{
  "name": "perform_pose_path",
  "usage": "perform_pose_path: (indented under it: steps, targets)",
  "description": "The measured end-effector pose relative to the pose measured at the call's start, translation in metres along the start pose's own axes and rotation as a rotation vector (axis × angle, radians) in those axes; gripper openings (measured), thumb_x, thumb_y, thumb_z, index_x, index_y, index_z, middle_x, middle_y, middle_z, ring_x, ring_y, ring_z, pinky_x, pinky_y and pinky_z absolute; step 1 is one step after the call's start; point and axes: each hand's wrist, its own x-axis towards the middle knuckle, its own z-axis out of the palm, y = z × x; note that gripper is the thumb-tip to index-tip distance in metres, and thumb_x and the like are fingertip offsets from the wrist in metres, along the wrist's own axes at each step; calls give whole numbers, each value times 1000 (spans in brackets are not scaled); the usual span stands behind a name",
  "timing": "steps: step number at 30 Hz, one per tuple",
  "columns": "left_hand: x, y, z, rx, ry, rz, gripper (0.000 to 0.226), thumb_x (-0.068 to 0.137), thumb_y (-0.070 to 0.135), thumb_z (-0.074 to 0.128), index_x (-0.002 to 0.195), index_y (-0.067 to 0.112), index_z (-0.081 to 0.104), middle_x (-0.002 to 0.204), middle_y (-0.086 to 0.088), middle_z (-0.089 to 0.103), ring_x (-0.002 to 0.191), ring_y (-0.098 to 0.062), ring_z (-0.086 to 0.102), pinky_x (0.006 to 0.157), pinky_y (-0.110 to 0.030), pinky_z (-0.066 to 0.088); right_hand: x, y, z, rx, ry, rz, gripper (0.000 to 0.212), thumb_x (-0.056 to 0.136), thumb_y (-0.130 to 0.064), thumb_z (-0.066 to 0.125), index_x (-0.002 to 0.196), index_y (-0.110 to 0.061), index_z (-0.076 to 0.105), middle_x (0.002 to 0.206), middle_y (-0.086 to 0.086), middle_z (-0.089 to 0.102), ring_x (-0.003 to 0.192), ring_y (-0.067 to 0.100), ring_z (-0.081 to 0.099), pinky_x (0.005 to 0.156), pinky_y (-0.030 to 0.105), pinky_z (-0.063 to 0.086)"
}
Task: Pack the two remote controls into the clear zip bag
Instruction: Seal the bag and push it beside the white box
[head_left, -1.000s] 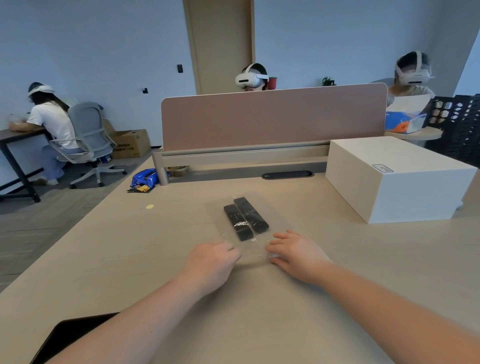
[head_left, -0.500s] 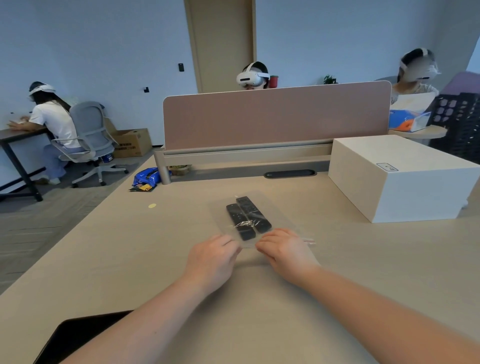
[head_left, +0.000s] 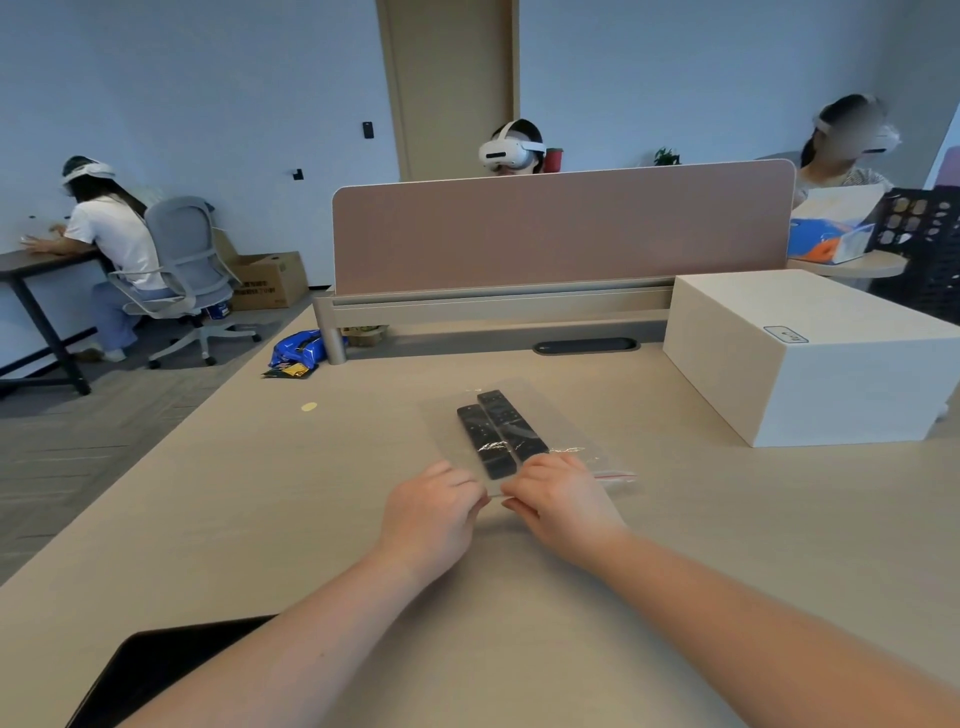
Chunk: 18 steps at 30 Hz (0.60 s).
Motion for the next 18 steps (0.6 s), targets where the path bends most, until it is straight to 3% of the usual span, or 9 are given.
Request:
perform_pose_path:
  steps: [2, 6, 9, 11, 14, 18]
  targets:
    - [0, -1, 0, 2, -7, -1, 26, 75, 33, 46, 60, 25, 66, 60, 13, 66, 60, -10, 60, 36, -18, 39, 1, -2, 1, -2, 4, -2, 30, 78, -34, 46, 65, -25, 72, 63, -14, 69, 70, 13, 67, 66, 20, 52]
    - [0, -2, 0, -11, -20, -9, 24, 74, 32, 47, 61, 25, 66, 60, 12, 65, 62, -10, 59, 37, -18, 39, 5, -4, 2, -17, 15, -9, 29, 79, -31, 48, 59, -24, 69, 58, -12, 67, 67, 14, 66, 63, 21, 52]
    - [0, -3, 0, -18, -25, -17, 24, 75, 33, 47, 61, 25, 65, 60, 12, 65, 62, -11, 59, 37, -18, 39, 8, -6, 3, -70, 13, -38, 13, 66, -18, 73, 57, -24, 67, 55, -10, 65, 65, 15, 65, 60, 21, 50]
    - [0, -4, -1, -25, -30, -20, 24, 74, 33, 47, 60, 24, 65, 60, 12, 65, 62, -11, 59, 37, -18, 39, 8, -5, 6, -96, 15, -49, 20, 55, -11, 81, 56, -22, 65, 54, -7, 63, 63, 17, 64, 62, 25, 43]
    - [0, -5, -2, -24, -45, 13, 28, 75, 34, 45, 58, 23, 64, 58, 11, 64, 60, -11, 61, 37, -18, 38, 8, -2, 10, -166, 25, -112, 19, 53, -4, 74, 57, -19, 62, 53, -4, 59, 61, 19, 61, 65, 27, 31]
    - [0, -6, -5, -2, -66, 55, 31, 75, 35, 42, 56, 23, 63, 54, 10, 61, 58, -11, 61, 35, -16, 36, 5, 2, 11, -268, 33, -222, 18, 55, 1, 62, 60, -16, 61, 53, -3, 57, 62, 20, 59, 68, 29, 30]
